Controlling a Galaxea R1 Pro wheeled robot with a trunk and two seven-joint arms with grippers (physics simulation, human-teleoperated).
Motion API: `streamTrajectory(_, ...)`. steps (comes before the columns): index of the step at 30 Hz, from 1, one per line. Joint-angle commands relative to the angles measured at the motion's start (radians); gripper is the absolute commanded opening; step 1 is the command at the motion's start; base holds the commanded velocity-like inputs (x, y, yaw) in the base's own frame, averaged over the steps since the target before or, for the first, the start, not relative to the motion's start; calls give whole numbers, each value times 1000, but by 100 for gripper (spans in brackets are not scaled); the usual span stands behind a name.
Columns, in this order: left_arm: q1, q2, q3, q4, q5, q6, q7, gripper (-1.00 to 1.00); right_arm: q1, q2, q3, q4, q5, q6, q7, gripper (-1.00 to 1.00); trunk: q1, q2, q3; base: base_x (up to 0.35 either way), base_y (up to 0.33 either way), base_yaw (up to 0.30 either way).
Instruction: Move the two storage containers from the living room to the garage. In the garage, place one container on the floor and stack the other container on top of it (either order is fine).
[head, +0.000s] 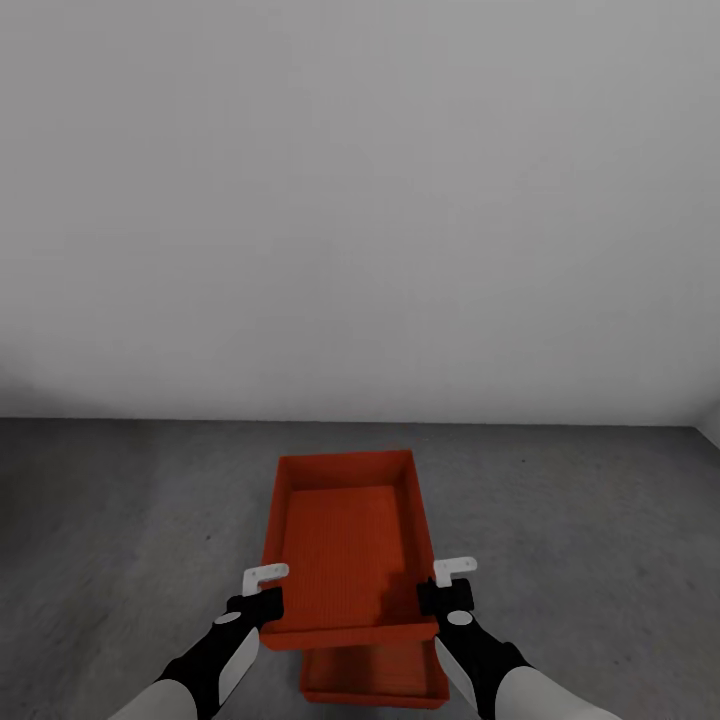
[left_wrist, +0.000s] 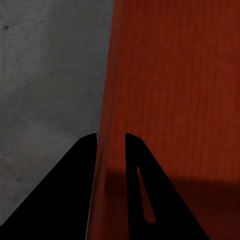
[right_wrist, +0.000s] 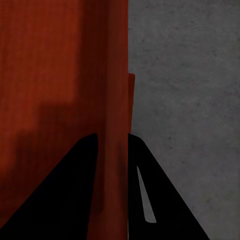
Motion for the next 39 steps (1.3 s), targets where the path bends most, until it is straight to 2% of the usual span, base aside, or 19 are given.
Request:
streamTrajectory(1,-1,32,6,-4,-7,-77,59,-100,0,-10,-15,4,-15,-6,-6,-100,0,-1,-1,0,0,0)
streamTrajectory(17,-1,32,5,-5,-7,-77,59,-100,0,-8,-15,4,-15,-5,-3,-100,0,-1,-1,0,0,-5)
streamTrajectory(34,-1,32,5,-6,-7,-77,59,-100,0,-7,-14,4,-15,-5,-4,-100,0,-1,-1,0,0,-224)
streamTrajectory(39,-1,32,5,-6,-7,-77,59,-100,0,-7,-14,4,-15,-6,-5,-100,0,-1,-1,0,0,-82)
